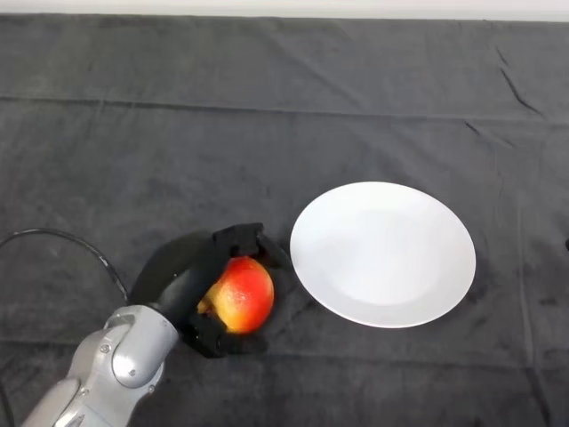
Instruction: Move the apple to the plate
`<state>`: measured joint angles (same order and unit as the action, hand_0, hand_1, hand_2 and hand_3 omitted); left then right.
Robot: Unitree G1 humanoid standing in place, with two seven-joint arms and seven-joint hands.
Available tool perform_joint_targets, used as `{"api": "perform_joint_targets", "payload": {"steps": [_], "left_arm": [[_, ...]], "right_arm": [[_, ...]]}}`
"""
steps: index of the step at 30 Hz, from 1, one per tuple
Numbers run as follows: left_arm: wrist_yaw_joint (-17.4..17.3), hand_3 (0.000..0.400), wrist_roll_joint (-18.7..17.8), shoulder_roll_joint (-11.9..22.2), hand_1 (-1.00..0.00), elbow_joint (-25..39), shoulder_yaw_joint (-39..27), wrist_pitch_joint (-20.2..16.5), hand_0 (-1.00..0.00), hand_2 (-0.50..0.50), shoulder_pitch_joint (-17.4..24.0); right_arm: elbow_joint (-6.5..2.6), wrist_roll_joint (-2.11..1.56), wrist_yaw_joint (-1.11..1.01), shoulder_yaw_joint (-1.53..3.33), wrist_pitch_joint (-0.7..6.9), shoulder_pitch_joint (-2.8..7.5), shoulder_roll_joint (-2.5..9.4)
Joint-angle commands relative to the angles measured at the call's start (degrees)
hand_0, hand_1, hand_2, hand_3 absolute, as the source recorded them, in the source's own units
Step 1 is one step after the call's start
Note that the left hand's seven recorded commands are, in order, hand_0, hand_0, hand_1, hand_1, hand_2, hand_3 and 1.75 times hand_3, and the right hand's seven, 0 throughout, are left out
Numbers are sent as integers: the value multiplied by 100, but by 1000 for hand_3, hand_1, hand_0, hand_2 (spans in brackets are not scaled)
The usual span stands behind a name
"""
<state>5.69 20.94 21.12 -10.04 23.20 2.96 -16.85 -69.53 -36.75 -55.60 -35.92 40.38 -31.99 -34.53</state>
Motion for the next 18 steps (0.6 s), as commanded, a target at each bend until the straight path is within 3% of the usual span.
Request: {"api": "perform_joint_targets", "payload": {"steps": [1,18], "left_arm": [[160,400,-76,-82,-1000,136,-210,-56,-1000,0,-414],[745,400,-516,-583,-1000,-562,368,50,-1000,0,-1334]], "right_arm": [[169,1,69,-139,8,123,-53],[167,-1,68,-137,8,123,-56]]}}
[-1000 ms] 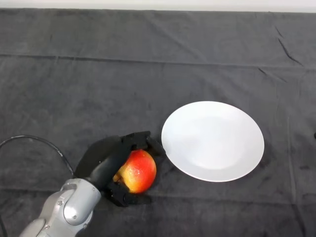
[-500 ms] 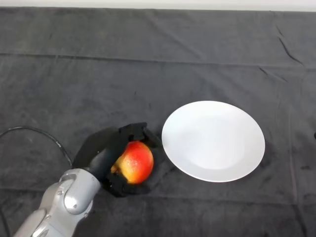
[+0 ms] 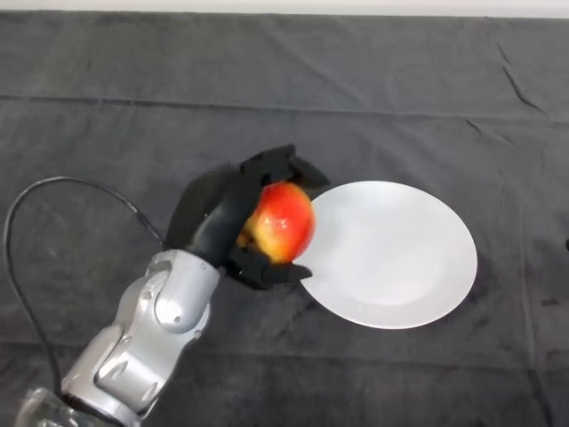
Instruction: Move the apple to the plate
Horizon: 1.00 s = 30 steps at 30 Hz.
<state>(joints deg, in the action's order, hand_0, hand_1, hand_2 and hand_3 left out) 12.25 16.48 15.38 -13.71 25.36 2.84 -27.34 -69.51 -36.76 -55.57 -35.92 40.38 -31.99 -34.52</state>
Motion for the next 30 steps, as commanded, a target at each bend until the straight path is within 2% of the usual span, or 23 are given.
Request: {"api": "perform_joint_targets", "payload": {"steps": [1,10,17,30], "left_arm": [[111,400,-94,-38,-1000,-233,204,53,-1000,0,-342],[403,400,-380,-282,-1000,-878,796,256,-1000,0,-840],[625,400,-689,-443,-1000,-1554,1323,588,-1000,0,-1185],[738,400,-1276,-627,-1000,-2815,2085,1242,-1000,0,-1591]], "right_arm": [[165,0,65,-137,8,123,-57],[154,-1,59,-137,10,118,-62],[140,-1,51,-136,13,113,-69],[106,2,30,-135,18,99,-84]]}}
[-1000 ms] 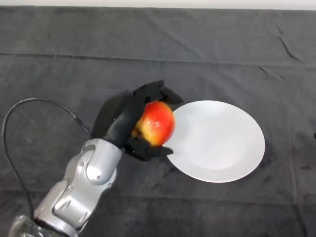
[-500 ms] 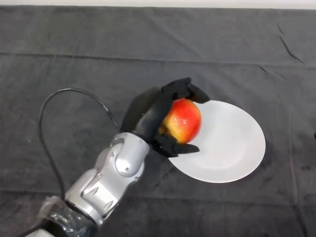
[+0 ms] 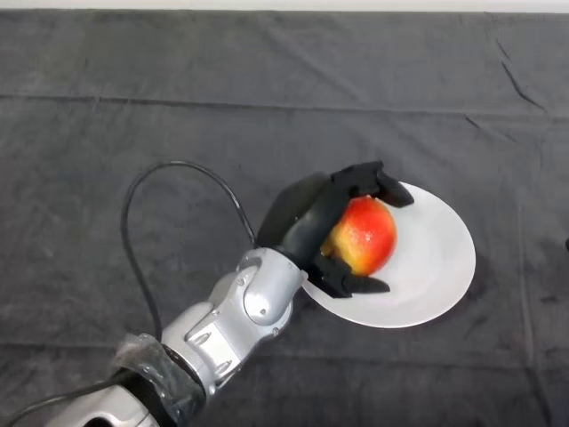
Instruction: Move the apple to the plate
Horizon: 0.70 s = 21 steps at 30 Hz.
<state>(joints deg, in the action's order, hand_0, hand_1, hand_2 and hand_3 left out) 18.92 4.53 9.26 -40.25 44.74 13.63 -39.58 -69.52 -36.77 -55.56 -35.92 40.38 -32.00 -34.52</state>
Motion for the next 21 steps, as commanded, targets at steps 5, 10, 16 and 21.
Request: {"api": "perform_joint_targets", "payload": {"steps": [5,10,16,21], "left_arm": [[35,47,-337,-77,-118,-479,365,218,-12,53,-521],[-53,0,-552,-64,0,-591,461,198,0,0,-656],[-172,0,-713,96,0,-413,395,121,0,0,-732],[-247,0,-761,403,0,100,170,-8,0,0,-683]], "right_arm": [[91,4,19,-135,20,93,-90],[77,5,10,-134,21,88,-96],[64,8,0,-133,21,82,-100],[58,10,-5,-132,20,80,-101]]}}
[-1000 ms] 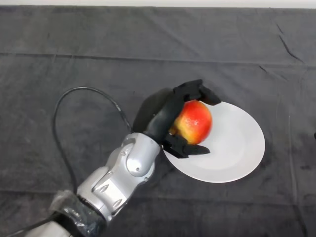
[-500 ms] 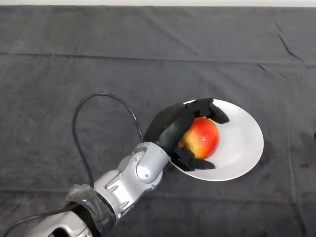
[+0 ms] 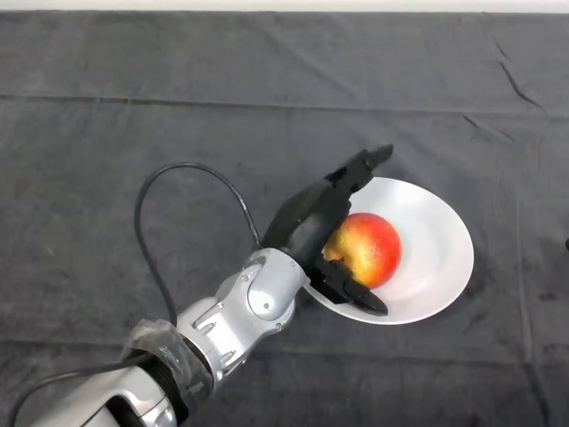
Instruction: Move the apple to the plate
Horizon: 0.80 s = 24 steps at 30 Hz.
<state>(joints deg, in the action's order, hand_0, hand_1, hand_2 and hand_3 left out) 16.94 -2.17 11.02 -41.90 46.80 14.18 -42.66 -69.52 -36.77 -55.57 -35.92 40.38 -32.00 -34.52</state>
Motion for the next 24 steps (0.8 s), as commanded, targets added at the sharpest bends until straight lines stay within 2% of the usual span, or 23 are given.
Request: {"api": "perform_joint_targets", "payload": {"steps": [1,14,24], "left_arm": [[-53,0,-93,302,0,398,-98,-91,0,0,-351],[155,0,-9,1258,0,2136,-1070,-275,0,0,346],[382,0,-5,2002,0,3227,-2102,-201,0,0,1271]], "right_arm": [[58,11,-5,-132,20,80,-101],[67,15,-4,-130,13,83,-94],[86,18,5,-129,6,92,-85]]}}
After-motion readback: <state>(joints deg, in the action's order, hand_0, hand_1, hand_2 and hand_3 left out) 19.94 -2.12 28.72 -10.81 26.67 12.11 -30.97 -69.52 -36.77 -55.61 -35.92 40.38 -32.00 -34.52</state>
